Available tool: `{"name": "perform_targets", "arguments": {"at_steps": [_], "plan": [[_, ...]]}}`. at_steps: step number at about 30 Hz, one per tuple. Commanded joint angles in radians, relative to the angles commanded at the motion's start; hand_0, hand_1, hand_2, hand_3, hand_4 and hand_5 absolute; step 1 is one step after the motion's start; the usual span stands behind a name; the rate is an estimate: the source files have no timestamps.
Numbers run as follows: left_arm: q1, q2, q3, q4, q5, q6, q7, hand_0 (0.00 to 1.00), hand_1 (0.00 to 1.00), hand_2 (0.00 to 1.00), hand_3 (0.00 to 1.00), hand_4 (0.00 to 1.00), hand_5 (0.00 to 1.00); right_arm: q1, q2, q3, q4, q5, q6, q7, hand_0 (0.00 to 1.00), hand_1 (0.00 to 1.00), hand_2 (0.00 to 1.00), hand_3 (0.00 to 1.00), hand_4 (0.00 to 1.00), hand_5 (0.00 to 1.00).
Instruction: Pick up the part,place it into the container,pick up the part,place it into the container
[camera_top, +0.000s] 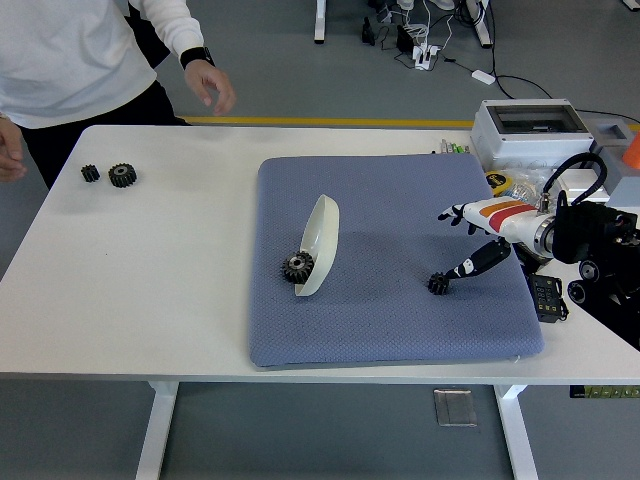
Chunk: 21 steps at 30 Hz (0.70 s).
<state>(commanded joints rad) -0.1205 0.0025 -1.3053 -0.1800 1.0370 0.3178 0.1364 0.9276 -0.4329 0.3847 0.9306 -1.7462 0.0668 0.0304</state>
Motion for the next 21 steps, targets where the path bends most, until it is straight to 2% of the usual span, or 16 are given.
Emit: {"name": "perform_targets", "arguments": {"at_steps": [7, 9, 10, 15, 16, 21], "plan": [[0.000, 0.001, 0.006, 0.000, -0.008, -0.002, -0.002, 0.620, 0.588, 0.649, 0.560, 0.645, 0.566, -0.008, -0.003, -0.022, 0.034, 0.006, -0.004, 0.009, 0.475, 0.596, 0.761, 0.866, 0.998, 0.452], [0.000, 0.003, 0.006, 0.000, -0.005, -0.003, -0.001, 0.620, 0.588, 0.649, 0.560, 0.645, 0.566, -0.009, 0.003, -0.030, 0.037, 0.011, -0.012, 0.015, 0.475, 0.596, 0.761, 0.866, 0.998, 0.452], [0.000, 0.003, 0.007, 0.000, -0.005, -0.004, 0.000, 0.620, 0.586, 0.645, 0.558, 0.644, 0.566, -0.010, 0.008, -0.036, 0.036, 0.013, -0.017, 0.018, 0.435, 0.571, 0.739, 0.834, 0.978, 0.452], [0.000, 0.003, 0.014, 0.000, -0.006, -0.005, 0.003, 0.620, 0.586, 0.645, 0.558, 0.644, 0.566, -0.013, 0.036, -0.067, 0.009, 0.026, -0.052, 0.027, 0.435, 0.571, 0.739, 0.834, 0.978, 0.452], [0.001, 0.003, 0.016, 0.000, -0.006, -0.006, 0.003, 0.619, 0.585, 0.645, 0.557, 0.643, 0.569, -0.013, 0.040, -0.072, 0.004, 0.027, -0.056, 0.026, 0.411, 0.541, 0.701, 0.693, 0.904, 0.430], [0.002, 0.004, 0.021, 0.000, -0.011, -0.006, 0.002, 0.619, 0.585, 0.645, 0.557, 0.643, 0.569, -0.020, 0.047, -0.091, -0.015, 0.017, -0.083, 0.022, 0.411, 0.541, 0.701, 0.693, 0.904, 0.430]]}}
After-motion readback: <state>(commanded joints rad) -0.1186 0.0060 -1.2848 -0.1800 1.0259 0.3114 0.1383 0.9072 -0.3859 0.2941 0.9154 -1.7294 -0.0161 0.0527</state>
